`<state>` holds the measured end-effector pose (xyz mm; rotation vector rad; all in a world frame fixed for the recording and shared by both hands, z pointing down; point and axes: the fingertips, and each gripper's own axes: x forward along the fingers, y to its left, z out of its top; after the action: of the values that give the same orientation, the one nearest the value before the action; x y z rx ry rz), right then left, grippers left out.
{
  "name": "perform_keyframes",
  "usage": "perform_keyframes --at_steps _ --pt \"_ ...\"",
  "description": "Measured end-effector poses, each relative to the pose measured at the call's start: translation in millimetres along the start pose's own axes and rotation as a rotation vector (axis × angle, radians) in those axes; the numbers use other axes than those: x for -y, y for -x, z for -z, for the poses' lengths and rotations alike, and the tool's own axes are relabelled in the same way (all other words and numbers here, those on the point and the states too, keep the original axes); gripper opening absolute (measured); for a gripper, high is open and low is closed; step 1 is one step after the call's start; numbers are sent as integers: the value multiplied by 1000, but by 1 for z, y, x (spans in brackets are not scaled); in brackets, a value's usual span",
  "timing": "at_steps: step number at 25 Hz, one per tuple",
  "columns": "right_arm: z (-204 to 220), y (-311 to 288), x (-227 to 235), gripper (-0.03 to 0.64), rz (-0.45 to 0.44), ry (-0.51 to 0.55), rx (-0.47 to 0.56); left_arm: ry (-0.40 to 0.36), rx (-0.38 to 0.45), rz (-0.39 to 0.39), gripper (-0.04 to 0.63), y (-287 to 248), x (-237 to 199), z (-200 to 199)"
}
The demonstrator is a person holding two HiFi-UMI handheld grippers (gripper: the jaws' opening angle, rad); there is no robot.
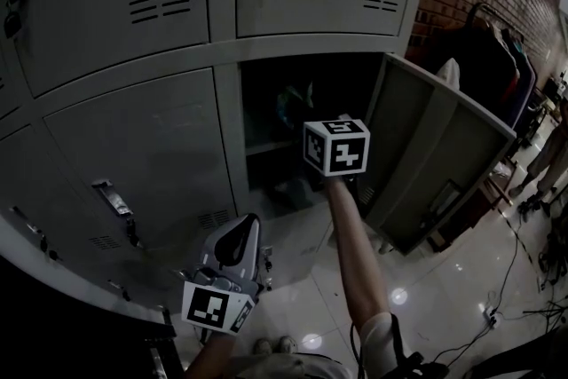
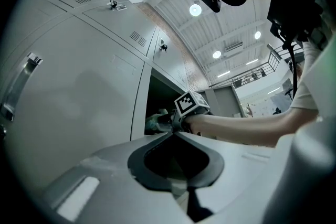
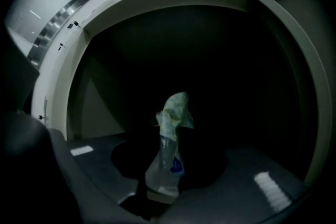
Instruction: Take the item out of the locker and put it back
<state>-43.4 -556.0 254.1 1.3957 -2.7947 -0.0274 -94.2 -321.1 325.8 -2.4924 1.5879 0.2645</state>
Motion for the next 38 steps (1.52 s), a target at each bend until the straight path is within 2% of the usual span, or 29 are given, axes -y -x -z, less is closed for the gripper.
perform_keyframes --at_steps 2,5,16,23,25,28,30,31,34,38 --pt "-1 1 2 215 8 -25 12 -1 0 -1 5 0 -1 0" --pt "-2 3 2 278 -3 -49 25 2 -3 -7 5 1 -3 1" --pt "-5 21 2 285 0 -64 49 12 2 -1 5 -2 -1 1" --pt "-10 108 -42 284 -41 -52 191 20 34 1 5 5 3 -6" --pt "3 143 -61 245 -59 -87 239 24 29 0 5 7 3 -3" --pt "33 189 -81 191 -67 -205 317 48 18 -5 5 12 1 3" --pt "58 214 -85 92 -38 -252 342 53 5 -12 5 16 1 8" --pt "70 224 -88 7 -25 -263 345 57 -2 -14 5 18 1 11" --pt "94 239 -93 2 -11 -283 314 70 -16 -15 5 21 2 18" --pt "101 247 -94 2 -11 -290 295 75 -14 -11 5 22 7 17"
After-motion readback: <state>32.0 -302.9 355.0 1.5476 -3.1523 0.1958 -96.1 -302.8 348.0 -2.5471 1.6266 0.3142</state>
